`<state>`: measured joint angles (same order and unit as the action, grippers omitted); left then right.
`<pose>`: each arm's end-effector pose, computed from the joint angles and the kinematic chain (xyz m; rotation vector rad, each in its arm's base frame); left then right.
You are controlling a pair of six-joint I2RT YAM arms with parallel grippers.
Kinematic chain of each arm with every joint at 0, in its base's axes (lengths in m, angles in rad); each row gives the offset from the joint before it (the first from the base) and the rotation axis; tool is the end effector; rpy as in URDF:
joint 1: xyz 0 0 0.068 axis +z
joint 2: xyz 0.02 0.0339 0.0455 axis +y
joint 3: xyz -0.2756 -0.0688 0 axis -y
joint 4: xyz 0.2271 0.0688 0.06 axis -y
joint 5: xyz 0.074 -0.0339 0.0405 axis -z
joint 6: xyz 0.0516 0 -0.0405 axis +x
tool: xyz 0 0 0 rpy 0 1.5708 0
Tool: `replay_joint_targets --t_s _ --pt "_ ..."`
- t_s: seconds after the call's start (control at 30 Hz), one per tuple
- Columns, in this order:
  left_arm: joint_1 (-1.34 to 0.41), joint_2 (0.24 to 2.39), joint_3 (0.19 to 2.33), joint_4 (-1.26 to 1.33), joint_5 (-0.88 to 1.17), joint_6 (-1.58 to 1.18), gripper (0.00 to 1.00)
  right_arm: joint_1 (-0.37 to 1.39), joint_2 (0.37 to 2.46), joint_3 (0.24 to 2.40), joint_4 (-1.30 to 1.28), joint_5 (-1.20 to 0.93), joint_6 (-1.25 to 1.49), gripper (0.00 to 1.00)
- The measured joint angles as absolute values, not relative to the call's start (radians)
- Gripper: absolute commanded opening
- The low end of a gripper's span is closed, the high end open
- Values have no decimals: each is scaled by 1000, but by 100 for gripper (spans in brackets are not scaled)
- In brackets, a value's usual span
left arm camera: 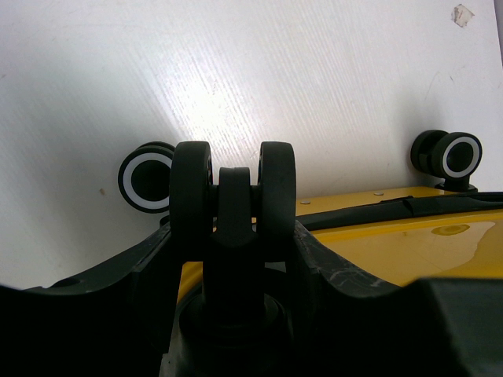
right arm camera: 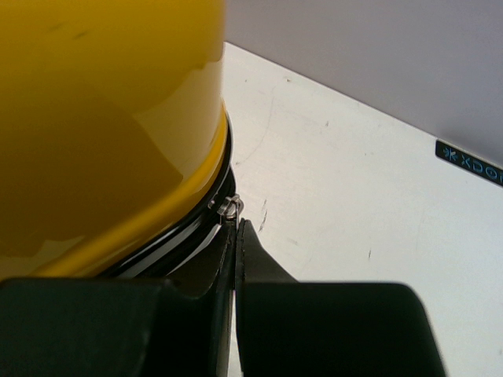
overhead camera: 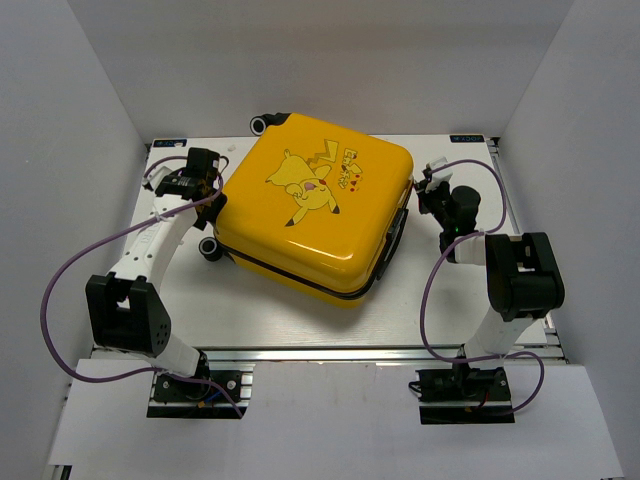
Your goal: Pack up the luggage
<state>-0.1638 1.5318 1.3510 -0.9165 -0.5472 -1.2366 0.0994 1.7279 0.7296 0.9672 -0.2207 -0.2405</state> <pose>0.2977 -0.0220 0.3020 -1.3854 2.0078 0.1439 0.3580 0.0471 0.2235 -0.4379 1.5405 0.0672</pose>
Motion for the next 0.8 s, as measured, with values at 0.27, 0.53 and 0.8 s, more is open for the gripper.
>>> replay_joint_targets --t_s 0.27,0.53,0.8 --pt "-111 1630 1418 -762 -510 -1045 0 38 1912 921 1000 -485 -305 0" --pt "-78 1726 1456 -492 -454 -789 0 21 2161 1285 929 -783 -221 0" --pt "-60 1771 1476 -367 -440 -682 0 53 2261 1426 929 -735 -174 0"
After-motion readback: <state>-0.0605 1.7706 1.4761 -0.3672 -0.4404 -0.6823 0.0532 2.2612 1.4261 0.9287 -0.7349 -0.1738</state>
